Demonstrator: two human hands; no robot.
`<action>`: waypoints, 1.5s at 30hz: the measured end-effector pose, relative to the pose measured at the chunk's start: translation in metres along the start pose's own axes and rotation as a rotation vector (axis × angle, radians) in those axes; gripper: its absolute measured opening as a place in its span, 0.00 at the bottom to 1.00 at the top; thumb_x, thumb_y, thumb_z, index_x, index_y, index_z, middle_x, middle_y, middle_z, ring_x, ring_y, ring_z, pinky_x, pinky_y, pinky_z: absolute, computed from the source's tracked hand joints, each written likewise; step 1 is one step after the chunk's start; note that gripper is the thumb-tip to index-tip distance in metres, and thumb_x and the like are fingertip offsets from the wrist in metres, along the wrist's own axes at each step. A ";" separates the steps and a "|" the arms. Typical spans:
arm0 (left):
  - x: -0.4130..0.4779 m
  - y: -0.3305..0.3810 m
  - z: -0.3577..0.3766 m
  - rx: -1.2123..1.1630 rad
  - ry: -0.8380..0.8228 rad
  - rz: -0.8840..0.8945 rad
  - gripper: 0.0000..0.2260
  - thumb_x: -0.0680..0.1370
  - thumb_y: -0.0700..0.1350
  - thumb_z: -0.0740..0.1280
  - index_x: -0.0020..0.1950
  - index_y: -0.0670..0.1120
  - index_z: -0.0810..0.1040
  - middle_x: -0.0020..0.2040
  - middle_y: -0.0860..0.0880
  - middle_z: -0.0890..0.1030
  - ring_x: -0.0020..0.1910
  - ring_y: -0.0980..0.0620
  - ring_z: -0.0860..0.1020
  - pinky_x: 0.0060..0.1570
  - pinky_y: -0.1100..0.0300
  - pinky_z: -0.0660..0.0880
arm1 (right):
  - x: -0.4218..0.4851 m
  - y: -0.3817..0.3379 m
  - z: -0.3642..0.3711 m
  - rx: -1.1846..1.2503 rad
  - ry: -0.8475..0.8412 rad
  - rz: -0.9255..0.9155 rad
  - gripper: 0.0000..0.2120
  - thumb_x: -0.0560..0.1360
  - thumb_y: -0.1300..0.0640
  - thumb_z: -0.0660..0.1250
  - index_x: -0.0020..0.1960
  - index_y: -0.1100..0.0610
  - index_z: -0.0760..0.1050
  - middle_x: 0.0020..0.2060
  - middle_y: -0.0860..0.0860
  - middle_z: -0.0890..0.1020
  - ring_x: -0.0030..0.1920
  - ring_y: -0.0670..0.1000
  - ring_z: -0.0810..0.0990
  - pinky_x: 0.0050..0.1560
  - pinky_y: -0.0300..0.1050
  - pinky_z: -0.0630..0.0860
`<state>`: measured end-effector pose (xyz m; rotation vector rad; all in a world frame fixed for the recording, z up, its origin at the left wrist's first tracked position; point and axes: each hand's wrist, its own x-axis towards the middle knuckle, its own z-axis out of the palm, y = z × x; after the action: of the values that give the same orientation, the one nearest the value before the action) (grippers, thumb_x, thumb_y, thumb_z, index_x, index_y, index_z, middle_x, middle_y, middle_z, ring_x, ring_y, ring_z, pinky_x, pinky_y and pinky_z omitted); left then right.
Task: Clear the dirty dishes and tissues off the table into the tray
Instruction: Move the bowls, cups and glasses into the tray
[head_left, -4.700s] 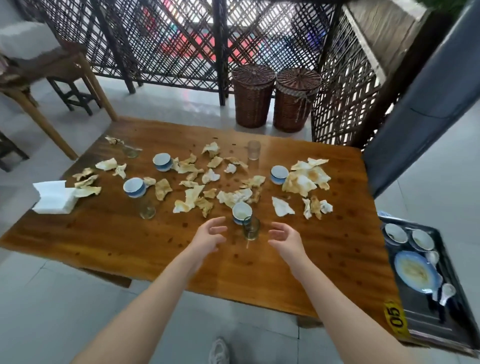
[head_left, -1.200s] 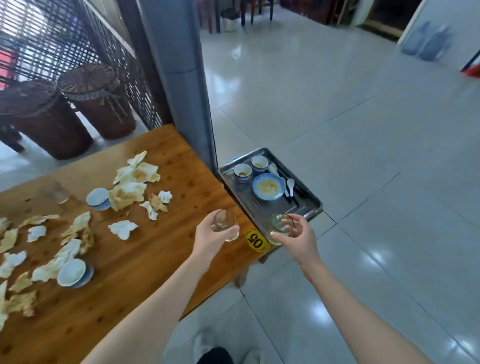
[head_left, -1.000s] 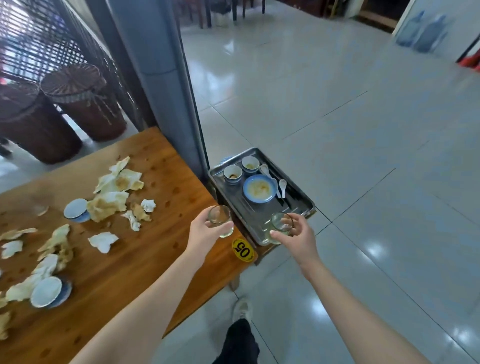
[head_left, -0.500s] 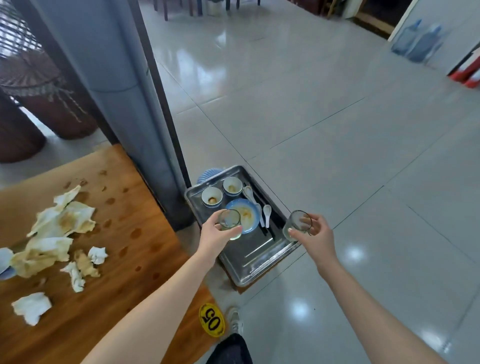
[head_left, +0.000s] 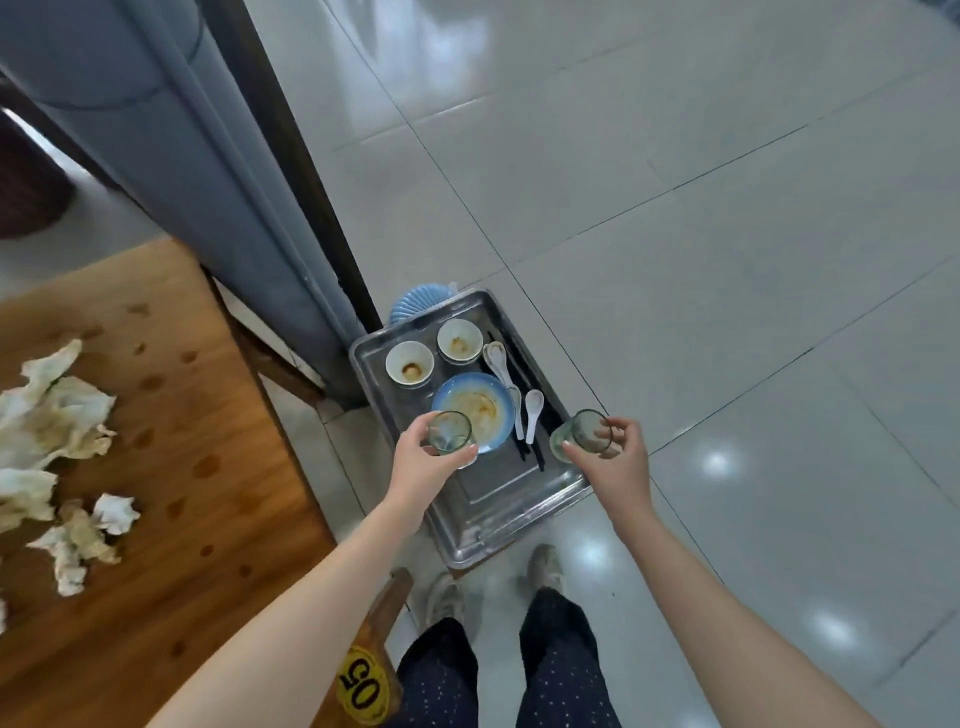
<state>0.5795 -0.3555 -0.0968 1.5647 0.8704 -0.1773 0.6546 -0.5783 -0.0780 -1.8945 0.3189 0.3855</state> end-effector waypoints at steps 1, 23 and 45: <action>0.001 -0.004 0.005 -0.006 0.020 -0.006 0.26 0.66 0.47 0.80 0.61 0.55 0.74 0.57 0.49 0.74 0.53 0.53 0.77 0.50 0.61 0.74 | 0.007 0.004 0.000 -0.027 -0.024 0.003 0.25 0.63 0.59 0.80 0.49 0.44 0.68 0.47 0.47 0.77 0.46 0.47 0.80 0.42 0.43 0.79; 0.043 -0.107 0.131 0.191 0.146 -0.184 0.27 0.67 0.40 0.78 0.63 0.50 0.73 0.58 0.50 0.72 0.54 0.55 0.71 0.54 0.66 0.64 | 0.113 0.140 0.008 -0.556 -0.503 -0.063 0.25 0.64 0.56 0.79 0.51 0.43 0.67 0.43 0.40 0.79 0.43 0.36 0.78 0.38 0.28 0.71; 0.090 -0.168 0.195 0.126 0.179 -0.114 0.26 0.67 0.37 0.78 0.61 0.48 0.76 0.57 0.51 0.72 0.52 0.57 0.72 0.48 0.82 0.64 | 0.144 0.210 0.036 -0.536 -0.527 -0.206 0.27 0.67 0.61 0.75 0.50 0.36 0.64 0.43 0.37 0.78 0.47 0.37 0.76 0.44 0.27 0.69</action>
<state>0.6117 -0.5044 -0.3229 1.6676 1.1082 -0.1781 0.6983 -0.6219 -0.3278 -2.2199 -0.3651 0.8689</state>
